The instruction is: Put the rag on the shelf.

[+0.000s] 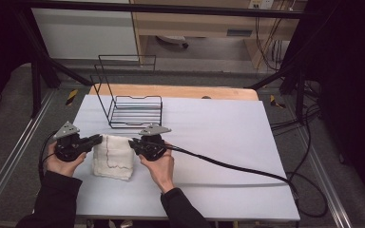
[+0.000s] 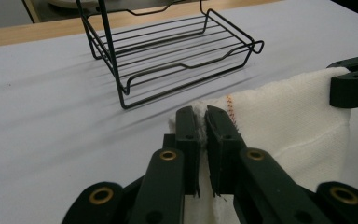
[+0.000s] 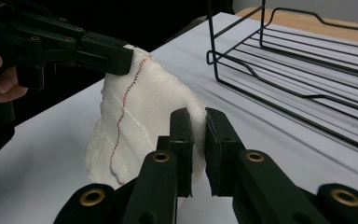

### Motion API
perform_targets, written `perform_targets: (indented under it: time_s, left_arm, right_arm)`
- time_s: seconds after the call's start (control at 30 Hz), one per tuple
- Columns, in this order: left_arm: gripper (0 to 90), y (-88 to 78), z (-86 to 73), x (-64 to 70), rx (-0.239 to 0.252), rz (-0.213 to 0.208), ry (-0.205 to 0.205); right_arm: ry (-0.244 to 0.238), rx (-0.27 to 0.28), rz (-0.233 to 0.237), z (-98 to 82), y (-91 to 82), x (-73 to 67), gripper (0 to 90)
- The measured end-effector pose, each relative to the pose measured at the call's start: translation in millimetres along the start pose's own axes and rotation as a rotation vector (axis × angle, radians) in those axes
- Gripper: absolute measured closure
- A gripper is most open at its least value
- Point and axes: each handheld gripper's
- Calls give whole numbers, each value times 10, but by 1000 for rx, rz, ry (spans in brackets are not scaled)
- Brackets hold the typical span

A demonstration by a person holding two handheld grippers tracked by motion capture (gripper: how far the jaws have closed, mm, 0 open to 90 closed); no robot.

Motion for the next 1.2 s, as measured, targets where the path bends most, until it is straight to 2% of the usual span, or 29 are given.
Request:
perform_targets:
  time_s: [0.43, 0.5, 0.63, 1.0, 1.2]
  left_arm:
    - [840, -128, 62, 113, 71, -20, 19]
    - [840, -152, 73, 134, 85, -18, 25]
    - [840, -215, 96, 156, 127, -20, 25]
    - [840, -333, 147, 246, 193, -28, 40]
    - [840, -384, 165, 301, 228, -25, 50]
  right_arm:
    - [-36, 41, -19, 130, -155, -12, 827]
    - [-69, 47, -32, 184, -197, -31, 827]
    - [-100, 63, -41, 265, -248, -72, 828]
    - [-118, 103, -46, 370, -354, -75, 828]
    - [-147, 122, -53, 438, -422, -84, 829]
Point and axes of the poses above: each handheld gripper's, and its own axes: y roughly forward along the jaws, z roughly out of its top, x roughly to its right, and after that the axes turned 14 degrees about -y, right-handed
